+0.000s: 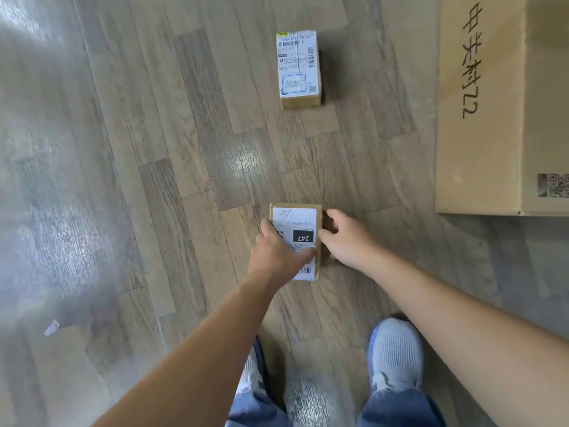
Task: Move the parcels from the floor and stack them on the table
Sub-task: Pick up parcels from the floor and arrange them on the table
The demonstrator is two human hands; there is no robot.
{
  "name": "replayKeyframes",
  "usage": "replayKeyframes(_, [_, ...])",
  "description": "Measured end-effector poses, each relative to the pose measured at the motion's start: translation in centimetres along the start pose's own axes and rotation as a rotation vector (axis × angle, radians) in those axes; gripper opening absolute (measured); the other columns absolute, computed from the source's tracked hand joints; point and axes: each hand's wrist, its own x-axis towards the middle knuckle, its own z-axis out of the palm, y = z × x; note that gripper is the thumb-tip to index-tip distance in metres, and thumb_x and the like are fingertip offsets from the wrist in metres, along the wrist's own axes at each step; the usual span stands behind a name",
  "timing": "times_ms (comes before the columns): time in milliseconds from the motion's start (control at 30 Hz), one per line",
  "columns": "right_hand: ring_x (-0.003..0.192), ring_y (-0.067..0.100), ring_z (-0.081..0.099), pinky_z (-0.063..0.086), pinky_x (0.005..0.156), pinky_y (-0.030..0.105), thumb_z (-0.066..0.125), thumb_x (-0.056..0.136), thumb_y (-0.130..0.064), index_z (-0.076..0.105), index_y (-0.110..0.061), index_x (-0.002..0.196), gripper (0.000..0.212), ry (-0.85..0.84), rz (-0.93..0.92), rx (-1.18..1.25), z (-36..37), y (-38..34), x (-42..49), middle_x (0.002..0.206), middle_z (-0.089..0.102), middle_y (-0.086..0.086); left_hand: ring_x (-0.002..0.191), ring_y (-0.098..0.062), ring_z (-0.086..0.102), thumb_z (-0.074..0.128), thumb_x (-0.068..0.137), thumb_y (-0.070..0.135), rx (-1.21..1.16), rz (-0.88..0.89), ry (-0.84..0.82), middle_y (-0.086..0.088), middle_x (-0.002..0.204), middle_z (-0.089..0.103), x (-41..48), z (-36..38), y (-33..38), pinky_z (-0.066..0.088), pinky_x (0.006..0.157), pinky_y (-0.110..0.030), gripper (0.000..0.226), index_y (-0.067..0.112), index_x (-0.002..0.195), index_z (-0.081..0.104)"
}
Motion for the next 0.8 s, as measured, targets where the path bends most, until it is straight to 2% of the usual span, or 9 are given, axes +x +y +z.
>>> replayKeyframes(67, [0.092, 0.024, 0.061, 0.052, 0.091, 0.043, 0.048, 0.092, -0.018, 0.042, -0.024, 0.142, 0.05, 0.008, -0.005, 0.119, -0.9, -0.3, -1.2, 0.13, 0.057, -0.001, 0.123, -0.024, 0.046, 0.074, 0.039, 0.07, -0.007, 0.018, 0.026, -0.002, 0.131, 0.047, -1.2, -0.5, 0.9, 0.045, 0.099, -0.047, 0.131, 0.025, 0.145, 0.012])
replayKeyframes(133, [0.097, 0.019, 0.063, 0.052, 0.091, 0.045, 0.044, 0.093, -0.015, 0.043, -0.028, 0.14, 0.049, 0.006, -0.028, 0.184, -2.7, -1.2, -3.2, 0.122, 0.057, -0.009, 0.131, -0.026, 0.038, 0.072, 0.034, 0.074, 0.006, 0.035, 0.06, -0.005, 0.141, 0.039, -3.1, -1.3, 2.6, 0.04, 0.104, -0.05, 0.145, 0.025, 0.149, -0.001])
replayKeyframes(233, [0.1, 0.017, 0.064, 0.053, 0.089, 0.042, 0.04, 0.094, -0.015, 0.045, -0.037, 0.136, 0.047, 0.05, -0.075, 0.237, -6.5, -3.2, -7.1, 0.118, 0.056, -0.016, 0.136, -0.028, 0.031, 0.083, 0.053, 0.058, 0.009, 0.073, 0.117, -0.009, 0.147, 0.031, -6.6, -3.0, 6.8, 0.034, 0.108, -0.049, 0.138, 0.018, 0.151, -0.006])
replayKeyframes(333, [0.103, 0.015, 0.06, 0.044, 0.083, 0.029, 0.041, 0.097, -0.014, 0.045, -0.033, 0.137, 0.044, 0.12, -0.131, 0.256, -12.0, -5.4, -12.5, 0.115, 0.055, -0.014, 0.134, -0.026, 0.032, 0.083, 0.062, 0.044, 0.016, 0.15, 0.102, -0.01, 0.144, 0.032, -11.0, -5.7, 11.3, 0.034, 0.108, -0.045, 0.126, 0.017, 0.151, -0.002])
replayKeyframes(433, [0.107, 0.01, 0.056, 0.039, 0.087, 0.024, 0.045, 0.099, -0.025, 0.046, -0.031, 0.137, 0.038, 0.256, -0.19, 0.285, -18.8, -8.0, -20.1, 0.121, 0.055, -0.007, 0.118, -0.019, 0.048, 0.082, 0.052, 0.05, 0.025, 0.33, 0.058, -0.003, 0.128, 0.047, -17.5, -8.8, 16.8, 0.047, 0.097, -0.044, 0.116, 0.023, 0.144, 0.018])
replayKeyframes(533, [0.105, 0.008, 0.058, 0.043, 0.088, 0.022, 0.05, 0.097, -0.037, 0.053, -0.033, 0.13, 0.033, 0.377, -0.211, 0.429, -25.4, -10.2, -28.8, 0.122, 0.057, -0.002, 0.109, -0.006, 0.042, 0.079, 0.052, 0.049, 0.106, 0.502, 0.006, 0.007, 0.125, 0.041, -25.7, -11.2, 23.0, 0.043, 0.089, -0.031, 0.119, 0.029, 0.147, 0.011])
replayKeyframes(600, [0.103, 0.007, 0.06, 0.045, 0.087, 0.021, 0.049, 0.098, -0.039, 0.058, -0.034, 0.116, 0.021, 0.41, -0.222, 0.506, -29.2, -11.5, -35.5, 0.114, 0.063, -0.005, 0.107, -0.007, 0.043, 0.077, 0.05, 0.054, 0.172, 0.625, 0.048, 0.006, 0.124, 0.043, -32.0, -12.7, 27.1, 0.044, 0.084, -0.03, 0.118, 0.025, 0.146, 0.013])
replayKeyframes(700, [0.104, 0.003, 0.061, 0.046, 0.099, 0.031, 0.047, 0.098, -0.043, 0.058, -0.041, 0.104, 0.013, 0.481, -0.226, 0.603, -33.7, -12.6, -45.4, 0.106, 0.066, -0.016, 0.118, -0.014, 0.044, 0.079, 0.055, 0.055, 0.256, 0.856, 0.101, 0.003, 0.131, 0.042, -41.0, -14.3, 32.2, 0.045, 0.091, -0.033, 0.124, 0.022, 0.15, 0.007])
replayKeyframes(800, [0.11, 0.001, 0.058, 0.045, 0.102, 0.037, 0.045, 0.091, -0.058, 0.055, -0.04, 0.117, 0.033, 0.606, -0.227, 0.652, -36.7, -13.0, -55.1, 0.114, 0.064, -0.018, 0.117, -0.02, 0.045, 0.08, 0.056, 0.056, 0.358, 1.06, 0.12, -0.001, 0.128, 0.044, -48.9, -15.3, 35.9, 0.046, 0.092, -0.036, 0.127, 0.02, 0.151, 0.003])
